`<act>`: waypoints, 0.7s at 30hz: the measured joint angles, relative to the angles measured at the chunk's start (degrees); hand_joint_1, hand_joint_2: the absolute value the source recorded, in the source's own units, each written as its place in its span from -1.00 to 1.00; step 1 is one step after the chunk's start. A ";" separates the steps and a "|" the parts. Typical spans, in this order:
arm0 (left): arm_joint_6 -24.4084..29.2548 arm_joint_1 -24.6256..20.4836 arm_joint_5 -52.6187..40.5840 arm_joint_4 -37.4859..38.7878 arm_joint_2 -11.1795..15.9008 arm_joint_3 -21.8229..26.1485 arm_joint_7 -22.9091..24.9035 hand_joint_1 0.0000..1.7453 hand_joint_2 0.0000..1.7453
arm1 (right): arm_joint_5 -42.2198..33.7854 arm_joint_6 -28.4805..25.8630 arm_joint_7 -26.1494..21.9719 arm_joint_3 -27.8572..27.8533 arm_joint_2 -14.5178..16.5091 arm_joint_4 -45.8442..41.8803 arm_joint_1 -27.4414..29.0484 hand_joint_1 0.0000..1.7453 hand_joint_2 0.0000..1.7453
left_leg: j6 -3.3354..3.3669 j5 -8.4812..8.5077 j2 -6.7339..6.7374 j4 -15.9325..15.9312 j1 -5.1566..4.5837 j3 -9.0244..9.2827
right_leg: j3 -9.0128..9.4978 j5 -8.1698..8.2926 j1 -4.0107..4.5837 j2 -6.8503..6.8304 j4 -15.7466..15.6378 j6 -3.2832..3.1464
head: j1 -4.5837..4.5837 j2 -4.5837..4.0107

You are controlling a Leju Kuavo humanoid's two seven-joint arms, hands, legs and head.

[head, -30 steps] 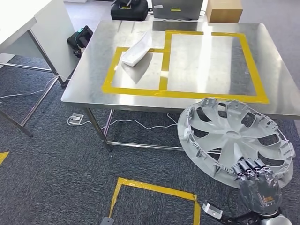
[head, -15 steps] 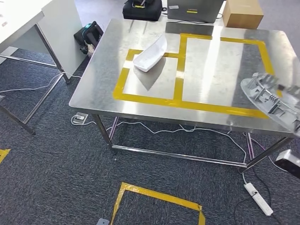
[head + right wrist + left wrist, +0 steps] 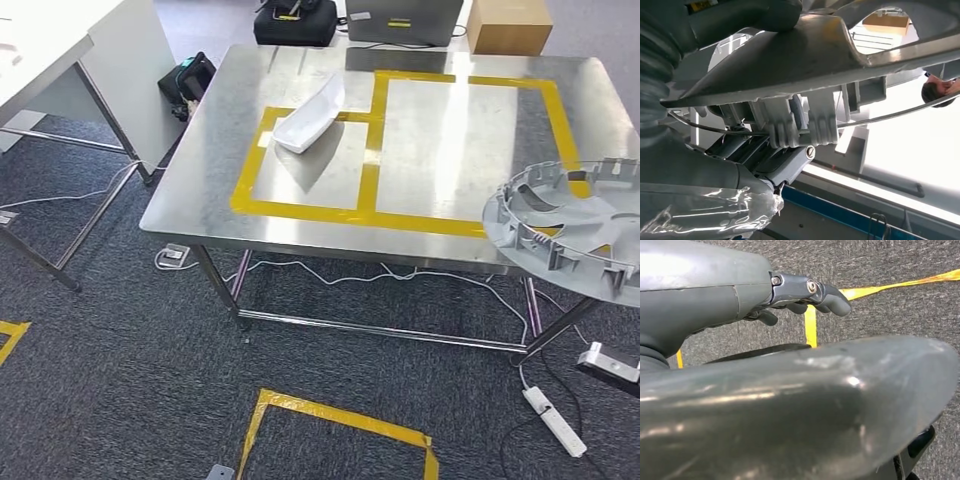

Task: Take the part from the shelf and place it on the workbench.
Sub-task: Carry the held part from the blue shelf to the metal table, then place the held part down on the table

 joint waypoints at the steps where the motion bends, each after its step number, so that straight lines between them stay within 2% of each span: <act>1: -0.01 0.00 -0.01 0.00 -0.01 0.00 0.00 -1.00 -1.00 | 0.00 0.00 0.01 0.04 -0.14 0.00 -0.02 1.00 1.00 | -0.50 -0.05 0.00 -0.07 0.07 0.03 | 0.01 -0.04 0.07 -0.02 0.01 -0.21 | 0.01 0.00; 3: -0.03 0.00 -0.01 0.00 -0.04 0.00 0.00 -1.00 -1.00 | 0.00 0.00 0.01 0.12 -0.37 0.00 -0.04 1.00 1.00 | -1.53 -0.10 0.00 -0.14 0.22 0.07 | 0.02 -0.06 0.15 -0.04 0.02 -0.36 | 0.01 0.00; 5: -0.03 0.00 -0.01 0.00 -0.09 0.00 0.00 -1.00 -1.00 | 0.00 0.00 0.01 0.20 -0.55 0.00 -0.05 1.00 1.00 | -2.01 -0.14 0.00 -0.16 0.28 0.08 | 0.02 -0.06 0.18 -0.04 0.02 -0.38 | 0.02 0.00; 13: 0.34 -0.01 0.03 0.00 -0.13 0.02 0.56 -1.00 -1.00 | 1.08 -0.33 0.82 0.38 -0.65 0.00 0.74 1.00 1.00 | -2.01 -0.16 -0.01 -0.14 0.22 0.14 | -0.08 0.05 0.16 -0.07 -0.45 -0.48 | 0.04 0.00; 19: 0.68 0.00 -0.05 0.00 -0.14 0.27 1.15 -1.00 -1.00 | 1.72 -1.12 1.14 0.37 -0.64 -0.02 2.58 1.00 1.00 | -1.95 -0.19 -0.01 -0.14 0.18 0.16 | 0.05 0.17 0.10 -0.07 -0.64 -0.32 | 0.04 0.00; 21: 0.68 -0.02 -0.29 0.00 -0.13 0.36 1.33 -1.00 -1.00 | 2.12 -1.42 1.22 0.40 -0.56 -0.02 3.16 1.00 1.00 | -1.47 -0.54 0.00 -0.09 0.03 0.16 | 0.21 0.18 -0.10 -0.03 -1.01 -0.04 | 0.01 0.00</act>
